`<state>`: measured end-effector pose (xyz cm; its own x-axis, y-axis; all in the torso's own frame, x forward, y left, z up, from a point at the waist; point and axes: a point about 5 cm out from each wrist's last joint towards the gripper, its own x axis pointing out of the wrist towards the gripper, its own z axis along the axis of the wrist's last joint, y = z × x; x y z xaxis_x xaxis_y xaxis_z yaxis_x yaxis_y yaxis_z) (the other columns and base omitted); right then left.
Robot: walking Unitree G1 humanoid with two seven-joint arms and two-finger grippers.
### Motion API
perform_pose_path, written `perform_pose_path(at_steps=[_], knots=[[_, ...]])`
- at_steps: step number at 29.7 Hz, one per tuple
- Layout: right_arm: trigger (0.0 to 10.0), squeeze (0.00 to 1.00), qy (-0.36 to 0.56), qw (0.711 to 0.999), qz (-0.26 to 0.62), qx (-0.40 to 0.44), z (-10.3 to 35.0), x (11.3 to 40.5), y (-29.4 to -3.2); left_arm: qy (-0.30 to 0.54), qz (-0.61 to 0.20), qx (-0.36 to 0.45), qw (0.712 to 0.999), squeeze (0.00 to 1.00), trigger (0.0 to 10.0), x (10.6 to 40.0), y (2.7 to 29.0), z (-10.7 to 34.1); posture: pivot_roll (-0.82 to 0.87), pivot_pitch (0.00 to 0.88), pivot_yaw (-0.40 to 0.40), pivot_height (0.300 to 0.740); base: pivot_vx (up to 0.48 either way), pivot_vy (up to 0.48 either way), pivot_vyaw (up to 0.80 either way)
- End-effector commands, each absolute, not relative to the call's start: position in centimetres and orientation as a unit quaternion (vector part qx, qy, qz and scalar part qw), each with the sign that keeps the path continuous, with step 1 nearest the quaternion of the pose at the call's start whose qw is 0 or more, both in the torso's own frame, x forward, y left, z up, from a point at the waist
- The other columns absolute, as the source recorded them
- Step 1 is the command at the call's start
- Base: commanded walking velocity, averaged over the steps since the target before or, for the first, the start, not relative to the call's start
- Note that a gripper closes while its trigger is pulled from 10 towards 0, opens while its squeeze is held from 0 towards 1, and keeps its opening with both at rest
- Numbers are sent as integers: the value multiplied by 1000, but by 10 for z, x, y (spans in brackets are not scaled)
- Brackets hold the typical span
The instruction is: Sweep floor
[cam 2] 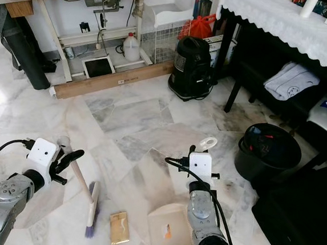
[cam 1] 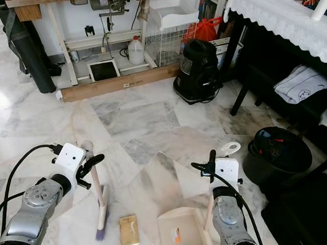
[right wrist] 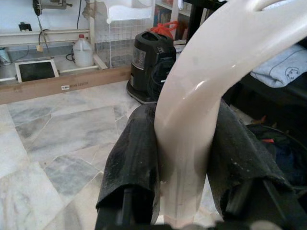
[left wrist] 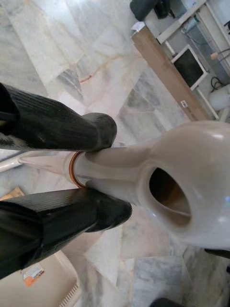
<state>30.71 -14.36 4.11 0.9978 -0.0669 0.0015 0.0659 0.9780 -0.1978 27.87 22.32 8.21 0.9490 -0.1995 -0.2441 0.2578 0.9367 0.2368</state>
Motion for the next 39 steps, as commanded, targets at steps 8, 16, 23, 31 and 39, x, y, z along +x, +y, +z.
perform_pose_path(at_steps=[8, 16, 23, 31, 39], knots=[[10000, 0, -16, 995, -43, -85, 52, 316, -142, 104, -106, 163, 975, 0, 10000, 273, 227, 79, 186, 119, 23, 740, 0, 0, 0], [10000, 0, -36, 994, -51, -91, 64, 325, -146, 101, -110, 177, 973, 0, 10000, 272, 225, 79, 188, 113, 24, 740, 0, 0, 0], [10000, 0, 25, 996, -50, -71, 41, 312, -144, 117, -131, 197, 965, 0, 10000, 269, 223, 73, 195, 111, 24, 740, 0, 0, 0], [10000, 0, 84, 992, -27, -86, 13, 290, -137, 163, -170, 175, 956, 0, 10000, 260, 221, 62, 206, 115, 24, 740, 0, 0, 0], [10000, 0, 106, 990, -26, -92, 3, 282, -139, 256, -204, 151, 933, 0, 10000, 246, 228, 45, 203, 118, 30, 740, 0, 0, 0]])
